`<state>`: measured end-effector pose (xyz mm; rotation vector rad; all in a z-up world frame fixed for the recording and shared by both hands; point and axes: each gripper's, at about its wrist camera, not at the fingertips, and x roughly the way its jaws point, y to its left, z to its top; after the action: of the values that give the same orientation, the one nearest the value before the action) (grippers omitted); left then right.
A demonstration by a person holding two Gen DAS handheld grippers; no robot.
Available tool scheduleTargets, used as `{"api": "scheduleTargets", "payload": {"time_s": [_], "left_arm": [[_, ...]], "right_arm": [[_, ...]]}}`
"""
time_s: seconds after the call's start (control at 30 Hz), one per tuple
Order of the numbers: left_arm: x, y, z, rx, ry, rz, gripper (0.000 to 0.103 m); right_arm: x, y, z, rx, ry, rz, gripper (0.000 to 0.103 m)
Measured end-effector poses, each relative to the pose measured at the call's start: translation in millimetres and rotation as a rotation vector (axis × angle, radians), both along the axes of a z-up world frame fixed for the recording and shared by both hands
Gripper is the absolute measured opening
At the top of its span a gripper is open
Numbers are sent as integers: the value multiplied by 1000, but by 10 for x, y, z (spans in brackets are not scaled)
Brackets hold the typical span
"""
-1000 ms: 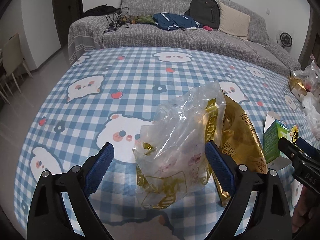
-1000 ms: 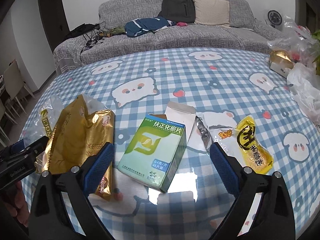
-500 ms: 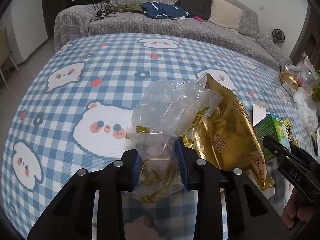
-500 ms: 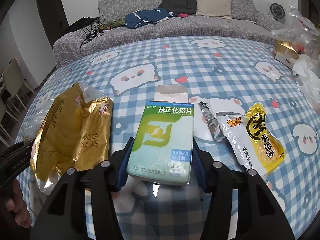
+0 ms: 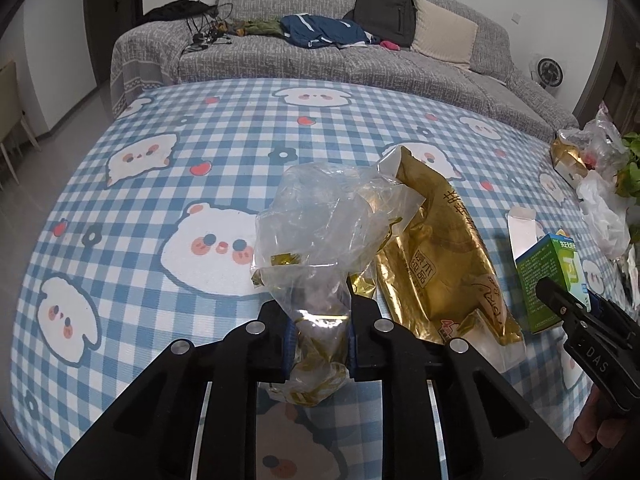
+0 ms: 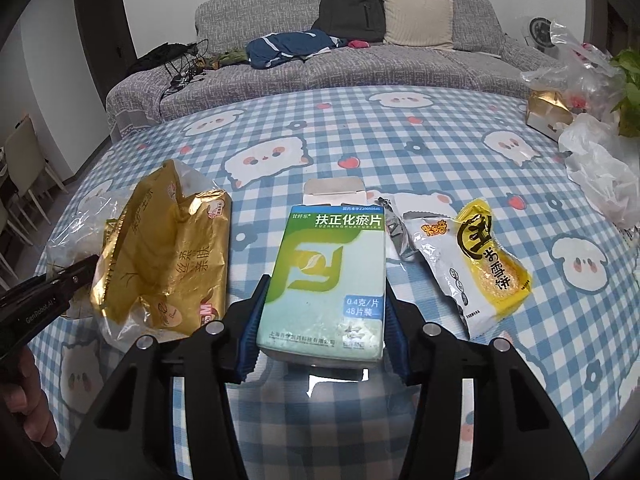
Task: Collect trash
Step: 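Lift the green box and plastic bag with both tools toward the trash bin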
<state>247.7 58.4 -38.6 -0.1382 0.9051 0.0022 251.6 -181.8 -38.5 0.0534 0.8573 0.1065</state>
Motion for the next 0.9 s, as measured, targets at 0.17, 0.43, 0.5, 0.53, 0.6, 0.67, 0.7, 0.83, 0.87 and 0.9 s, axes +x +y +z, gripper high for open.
{"api": "scheduleTargets", "payload": {"time_s": [0.17, 0.43, 0.5, 0.53, 0.6, 0.67, 0.7, 0.83, 0.87, 0.9], "left_arm": [[-160, -13, 139, -6, -26, -1, 17], [-493, 29, 318, -3, -54, 15, 17], [-590, 32, 351, 3, -59, 20, 17], [-640, 35, 365, 5, -60, 22, 17], [-743, 36, 387, 13, -62, 26, 17], [-840, 39, 404, 19, -65, 31, 17], [-880, 44, 408, 21, -64, 33, 17], [-1026, 57, 435, 21, -63, 41, 17], [-1069, 59, 450, 20, -65, 44, 17], [-1107, 58, 467, 22, -68, 44, 17]], "right_arm": [[-173, -22, 100, -3, -16, -7, 48], [-499, -40, 271, -8, -50, 1, 48], [-571, -38, 290, -7, -49, 5, 48], [-618, -34, 300, -7, -50, 7, 48], [-703, -28, 316, -8, -55, 11, 48], [-791, -18, 327, -9, -59, 15, 48], [-831, -15, 330, -9, -59, 17, 48], [-981, 28, 379, -9, -68, 26, 48], [-1020, 32, 404, -7, -75, 26, 48], [-1062, 34, 423, -7, -80, 27, 48]]}}
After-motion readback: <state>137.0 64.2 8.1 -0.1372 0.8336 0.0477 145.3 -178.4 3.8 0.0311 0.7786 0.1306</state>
